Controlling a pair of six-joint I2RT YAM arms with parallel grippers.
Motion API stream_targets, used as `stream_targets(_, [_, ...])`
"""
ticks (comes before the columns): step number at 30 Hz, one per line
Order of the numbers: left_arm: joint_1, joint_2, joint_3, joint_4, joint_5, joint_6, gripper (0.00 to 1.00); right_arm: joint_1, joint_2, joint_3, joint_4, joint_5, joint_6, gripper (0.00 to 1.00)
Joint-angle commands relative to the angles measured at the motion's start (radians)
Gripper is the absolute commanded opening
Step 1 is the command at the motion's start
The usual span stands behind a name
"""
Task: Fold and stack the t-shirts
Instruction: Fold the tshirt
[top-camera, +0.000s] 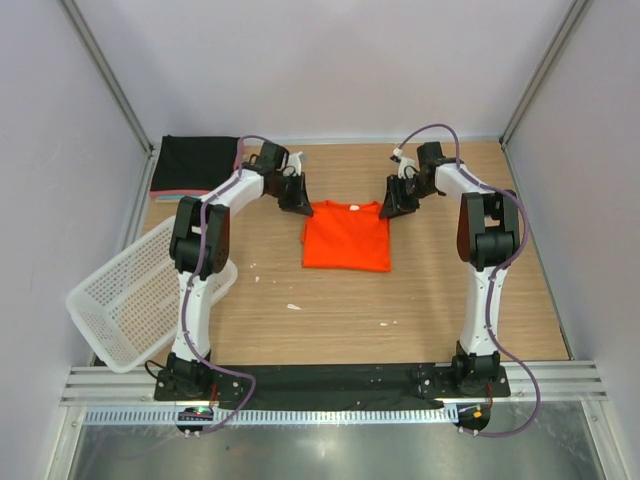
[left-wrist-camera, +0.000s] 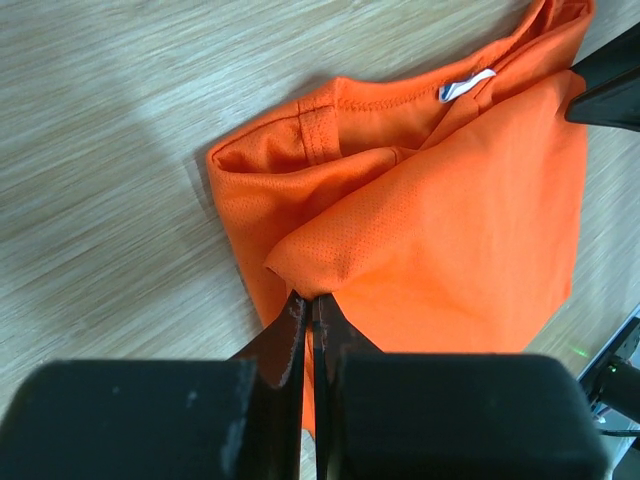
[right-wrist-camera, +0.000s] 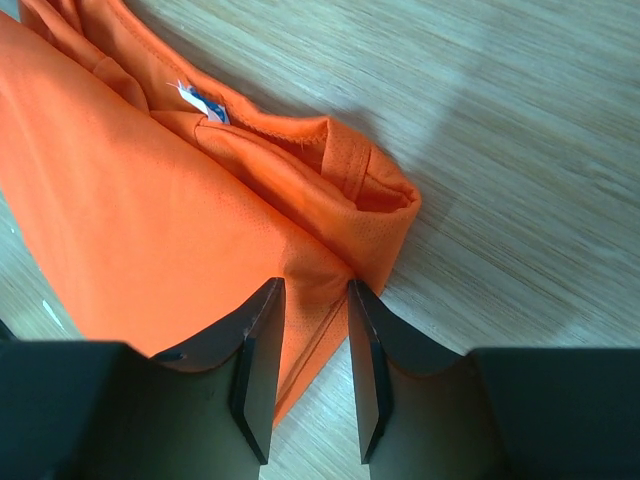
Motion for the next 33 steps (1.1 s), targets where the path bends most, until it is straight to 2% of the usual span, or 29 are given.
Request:
stream_targets(1, [0.001,0.005,0.043,0.019,0.029,-0.004,0.0,0.002,-0.006,0.048,-0.006,-0.001,-0.031,0.38])
stream_targets(25, [0.001,0.043,0.057,0.005,0.009,-0.016,0.0,0.001,0.023,0.078,-0.021,0.024,-0.055,0.4])
stream_targets(28, [0.001,0.049,0.063,0.005,0.02,-0.026,0.0,0.002,0.025,0.08,-0.021,0.005,-0.057,0.37])
stream_targets(31, [-0.001,0.046,0.066,0.011,0.024,-0.039,0.0,0.002,0.019,0.078,-0.02,-0.004,-0.057,0.29])
stream_targets(32, [-0.001,0.037,0.062,0.013,0.023,-0.05,0.0,0.001,0.014,0.075,-0.017,-0.002,-0.054,0.17])
stream_targets(33, [-0.002,0.031,0.059,0.014,0.021,-0.055,0.0,0.002,0.008,0.071,-0.014,0.002,-0.052,0.1])
